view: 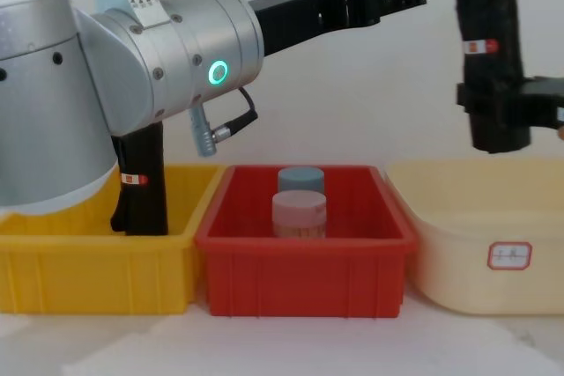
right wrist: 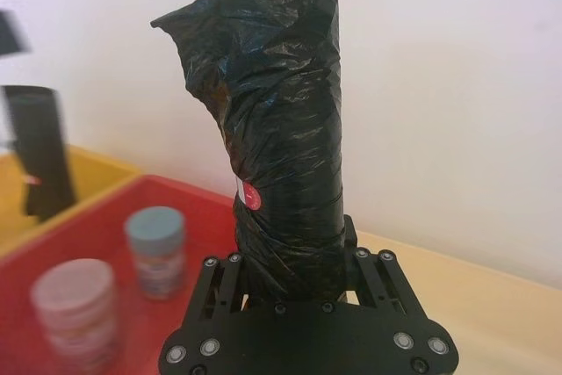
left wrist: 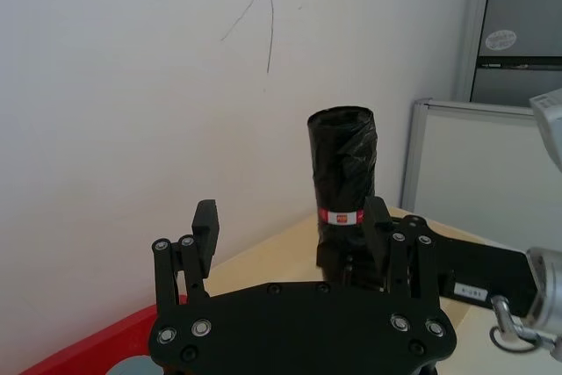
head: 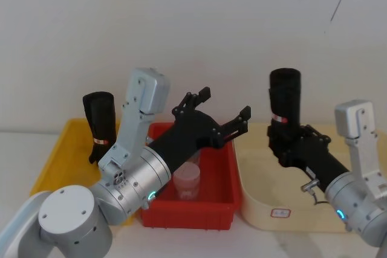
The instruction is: Pick up the garbage bag with the one hand and transfer it to the other hand.
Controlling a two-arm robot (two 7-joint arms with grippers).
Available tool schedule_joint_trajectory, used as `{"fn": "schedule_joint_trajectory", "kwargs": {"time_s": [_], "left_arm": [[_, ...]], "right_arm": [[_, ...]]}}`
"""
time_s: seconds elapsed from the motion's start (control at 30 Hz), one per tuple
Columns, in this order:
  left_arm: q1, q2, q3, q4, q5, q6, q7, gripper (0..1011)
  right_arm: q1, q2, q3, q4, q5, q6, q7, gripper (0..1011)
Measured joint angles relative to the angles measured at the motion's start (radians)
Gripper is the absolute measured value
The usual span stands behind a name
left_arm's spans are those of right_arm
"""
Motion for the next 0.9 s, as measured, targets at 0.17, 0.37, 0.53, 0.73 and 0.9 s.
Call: {"fn": "schedule_joint_trajectory", "kwargs": {"time_s": [0.17,0.37,0.53,0.73,0.9], "left_arm": [[0.0,0.0,0.0,0.0,0.0,0.0,0.0,1001],[0.0,0.0,0.0,0.0,0.0,0.0,0.0,1001],[0.0,0.0,0.0,0.0,0.0,0.0,0.0,1001],[0.0,0.0,0.0,0.0,0.0,0.0,0.0,1001],[0.0,0.0,0.0,0.0,0.0,0.0,0.0,1001]], "right_arm": [[0.011,-0.005,0.027,0.033,-0.01,0.004,-0.033,509],[0.04,-0.015,0.06,0.102,-0.028,0.007,-0.082,509],[0.057,-0.021,0.075,0.144,-0.038,0.006,-0.102,562],[0.074,-0.028,0.091,0.188,-0.051,0.002,-0.128,734],[0.079,-0.034,0.102,0.209,-0.058,-0.001,-0.142,895]]}}
